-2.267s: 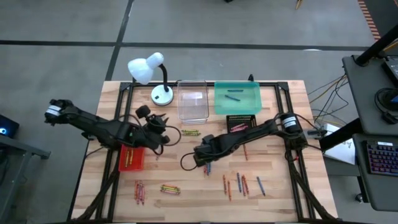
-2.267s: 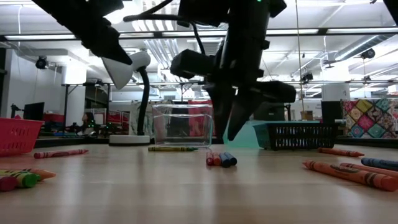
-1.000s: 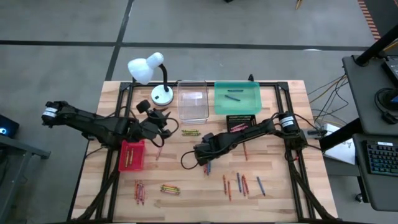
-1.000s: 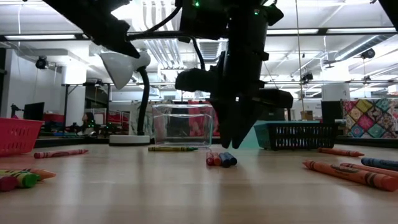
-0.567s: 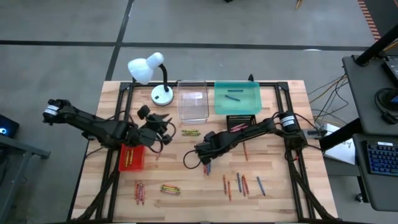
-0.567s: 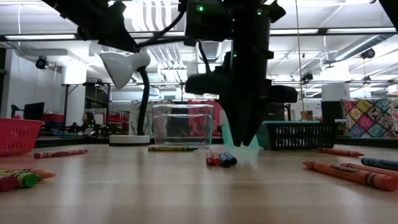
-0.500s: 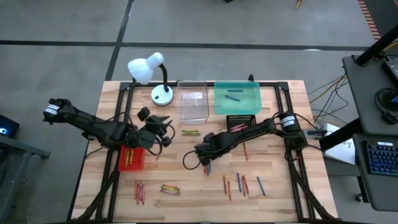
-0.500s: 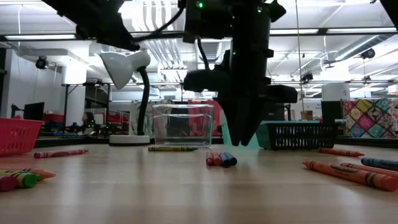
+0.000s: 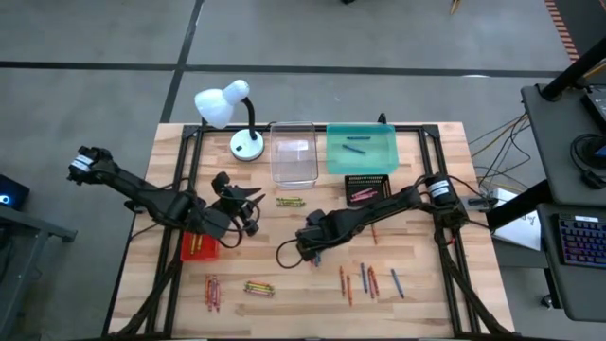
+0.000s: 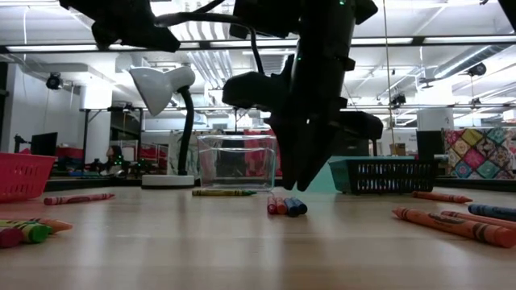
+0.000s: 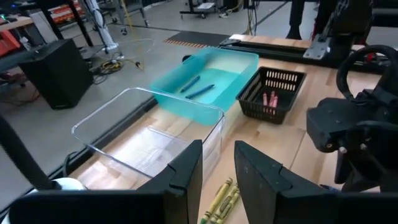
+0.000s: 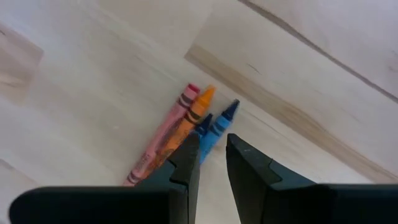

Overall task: Sort crayons
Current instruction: Put the blue crayon into the blue bin

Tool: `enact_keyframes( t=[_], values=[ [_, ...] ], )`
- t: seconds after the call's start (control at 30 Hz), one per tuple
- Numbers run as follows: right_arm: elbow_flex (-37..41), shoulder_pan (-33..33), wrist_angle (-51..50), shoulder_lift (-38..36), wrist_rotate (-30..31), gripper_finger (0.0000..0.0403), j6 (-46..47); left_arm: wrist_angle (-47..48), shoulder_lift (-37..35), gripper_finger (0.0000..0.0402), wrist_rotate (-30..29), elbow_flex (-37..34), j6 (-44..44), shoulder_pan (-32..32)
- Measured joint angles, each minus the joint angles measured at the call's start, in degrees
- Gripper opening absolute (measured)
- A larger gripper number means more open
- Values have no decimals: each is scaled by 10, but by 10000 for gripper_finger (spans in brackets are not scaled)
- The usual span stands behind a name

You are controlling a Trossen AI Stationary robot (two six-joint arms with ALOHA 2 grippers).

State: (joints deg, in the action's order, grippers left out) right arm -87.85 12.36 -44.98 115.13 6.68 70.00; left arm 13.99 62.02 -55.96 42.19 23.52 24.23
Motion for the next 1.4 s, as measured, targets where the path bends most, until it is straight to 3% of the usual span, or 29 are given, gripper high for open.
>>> enact_keyframes(
  t=[0.67, 1.07, 1.4],
  values=[
    [4, 0, 3, 2, 10, 68, -7, -18, 104, 76, -4, 7, -6, 1],
    [6, -23, -63, 2, 10, 68, -69, -51, 110, 76, -6, 27, -184, -28],
    [7, -37, -72, -22, 4, 68, -91, -50, 103, 76, -4, 23, -200, -58]
  ],
)
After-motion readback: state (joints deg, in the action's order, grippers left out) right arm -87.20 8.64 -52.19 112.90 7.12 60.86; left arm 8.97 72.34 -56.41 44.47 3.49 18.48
